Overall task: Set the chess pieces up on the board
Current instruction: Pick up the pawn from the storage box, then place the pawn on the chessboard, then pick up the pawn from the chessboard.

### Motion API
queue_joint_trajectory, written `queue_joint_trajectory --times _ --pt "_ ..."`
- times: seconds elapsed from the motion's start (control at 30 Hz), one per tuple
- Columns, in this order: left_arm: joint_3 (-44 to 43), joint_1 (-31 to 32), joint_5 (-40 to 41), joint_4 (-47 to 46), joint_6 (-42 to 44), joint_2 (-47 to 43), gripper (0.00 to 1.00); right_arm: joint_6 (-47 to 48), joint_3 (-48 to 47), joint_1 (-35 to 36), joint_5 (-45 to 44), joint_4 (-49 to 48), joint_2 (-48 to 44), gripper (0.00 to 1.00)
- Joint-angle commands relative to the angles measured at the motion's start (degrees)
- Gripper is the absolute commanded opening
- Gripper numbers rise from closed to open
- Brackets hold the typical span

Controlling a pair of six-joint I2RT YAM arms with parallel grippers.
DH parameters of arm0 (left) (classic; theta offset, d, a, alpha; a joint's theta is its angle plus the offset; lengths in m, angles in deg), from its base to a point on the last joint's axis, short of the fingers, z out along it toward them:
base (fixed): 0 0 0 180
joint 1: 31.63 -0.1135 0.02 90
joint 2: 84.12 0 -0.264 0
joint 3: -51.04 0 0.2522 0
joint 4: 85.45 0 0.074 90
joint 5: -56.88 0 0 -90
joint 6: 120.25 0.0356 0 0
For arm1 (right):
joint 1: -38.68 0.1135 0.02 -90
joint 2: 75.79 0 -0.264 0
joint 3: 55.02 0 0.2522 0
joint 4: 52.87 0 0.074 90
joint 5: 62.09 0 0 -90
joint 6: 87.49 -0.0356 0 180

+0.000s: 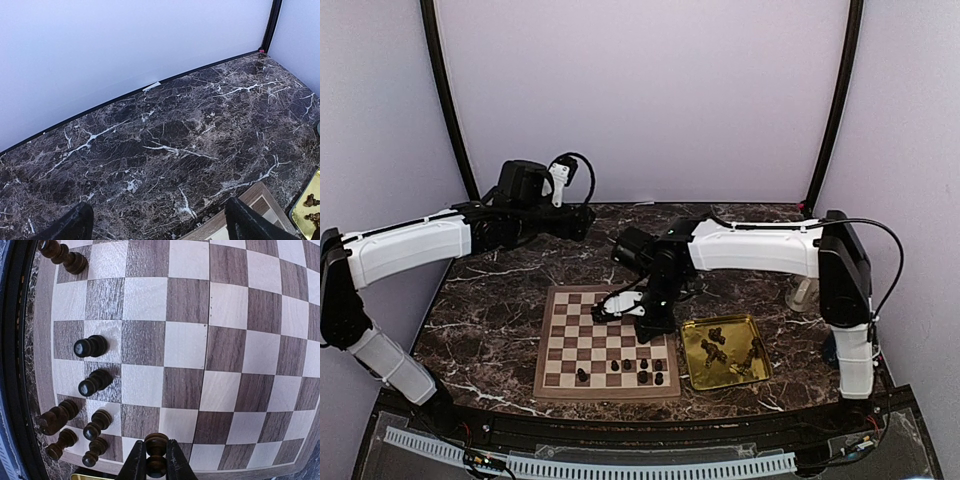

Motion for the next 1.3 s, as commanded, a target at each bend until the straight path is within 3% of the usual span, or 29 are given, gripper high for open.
queue_joint_trajectory --times 0.0,0.33,0.5,0.63,0.83,0.9,1.03,1.27 --pt "-0.9 -0.3 0.0 -0.4 1.0 -3.0 0.94 0.6 -2.2 0.8 -0.4 1.7 2.1 0.16" --pt "-0.7 -0.3 -0.7 -0.4 1.5 -2.6 0.93 0.6 -1.0 0.7 0.3 1.4 0.6 0.27" --pt "-0.7 -0.3 -2.1 -0.3 2.7 -2.1 0.93 0.3 3.5 -3.1 2.8 0.4 -8.6 0.32" --pt "-1.4 -0.3 -5.6 0.9 4.8 -0.1 0.91 0.0 12.2 -11.2 9.3 -4.8 -19.0 0.35" --pt "-15.9 1.4 -12.1 19.0 7.8 9.0 0.67 -3.6 28.9 -23.8 6.5 -22.3 -32.8 0.39" --pt "-18.7 3.1 -13.6 24.1 8.4 11.4 0.62 -5.3 31.3 -28.3 9.5 -25.8 -35.1 0.40" --pt "-20.8 8.6 -16.4 30.7 10.2 14.6 0.59 -10.3 36.8 -35.8 17.3 -33.5 -36.0 0.41" --pt "-25.0 17.9 -19.2 41.6 11.5 21.1 0.55 -9.2 39.1 -36.6 14.0 -35.7 -36.4 0.42"
